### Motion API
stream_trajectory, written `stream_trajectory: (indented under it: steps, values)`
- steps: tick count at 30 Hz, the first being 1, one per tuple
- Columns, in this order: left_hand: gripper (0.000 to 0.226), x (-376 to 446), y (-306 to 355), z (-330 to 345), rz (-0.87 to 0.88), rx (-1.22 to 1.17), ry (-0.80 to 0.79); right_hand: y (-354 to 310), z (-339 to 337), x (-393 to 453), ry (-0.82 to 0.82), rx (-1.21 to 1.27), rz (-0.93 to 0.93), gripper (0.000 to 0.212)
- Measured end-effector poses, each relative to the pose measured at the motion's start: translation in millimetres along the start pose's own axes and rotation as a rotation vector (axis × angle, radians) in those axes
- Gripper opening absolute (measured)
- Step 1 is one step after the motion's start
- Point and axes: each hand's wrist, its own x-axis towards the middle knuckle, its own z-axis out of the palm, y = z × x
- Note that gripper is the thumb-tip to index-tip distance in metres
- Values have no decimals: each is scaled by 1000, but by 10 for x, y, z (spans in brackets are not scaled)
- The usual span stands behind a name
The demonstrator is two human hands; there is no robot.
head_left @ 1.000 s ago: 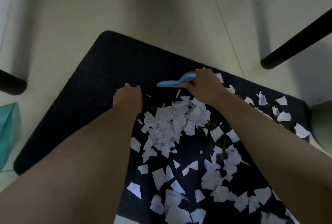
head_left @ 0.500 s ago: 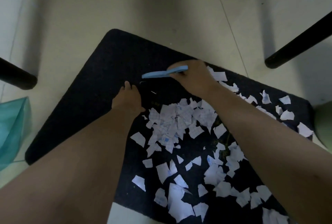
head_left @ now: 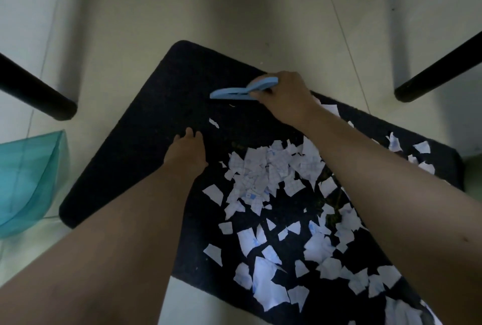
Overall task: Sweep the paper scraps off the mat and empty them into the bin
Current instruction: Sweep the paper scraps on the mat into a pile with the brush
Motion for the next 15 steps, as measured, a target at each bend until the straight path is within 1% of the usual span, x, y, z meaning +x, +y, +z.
stream_trajectory:
  steps: [3, 5, 7, 9, 10, 11, 12, 13, 14, 15]
  values:
    - [88, -37, -40, 95, -79, -62, -45, -104, 319, 46, -29, 191, 13, 21]
    - [92, -64, -49, 147, -151, -98, -58, -141, 503, 86, -82, 224, 21, 22]
    - [93, -85, -49, 161, -177, -113, -67, -141, 605, 138, -142, 116, 45, 24]
    - [92, -80, -75, 152, -171, -113, -68, -133, 583, 157, -250, -50, 78, 16]
    - [91, -70, -94, 146, -160, -109, -68, -145, 516, 138, -320, -113, 90, 20]
    - [90, -57, -118, 145, -147, -105, -69, -161, 440, 117, -388, -166, 82, 30]
    - [89, -42, -132, 136, -132, -96, -72, -177, 351, 84, -443, -210, 77, 35]
    - [88, -39, -156, 128, -119, -89, -78, -206, 268, 46, -482, -244, 66, 36]
    - [87, -38, -169, 120, -108, -78, -83, -226, 193, 17, -499, -263, 58, 37]
    - [86, -35, -180, 104, -98, -65, -87, -244, 124, 4, -481, -246, 48, 38]
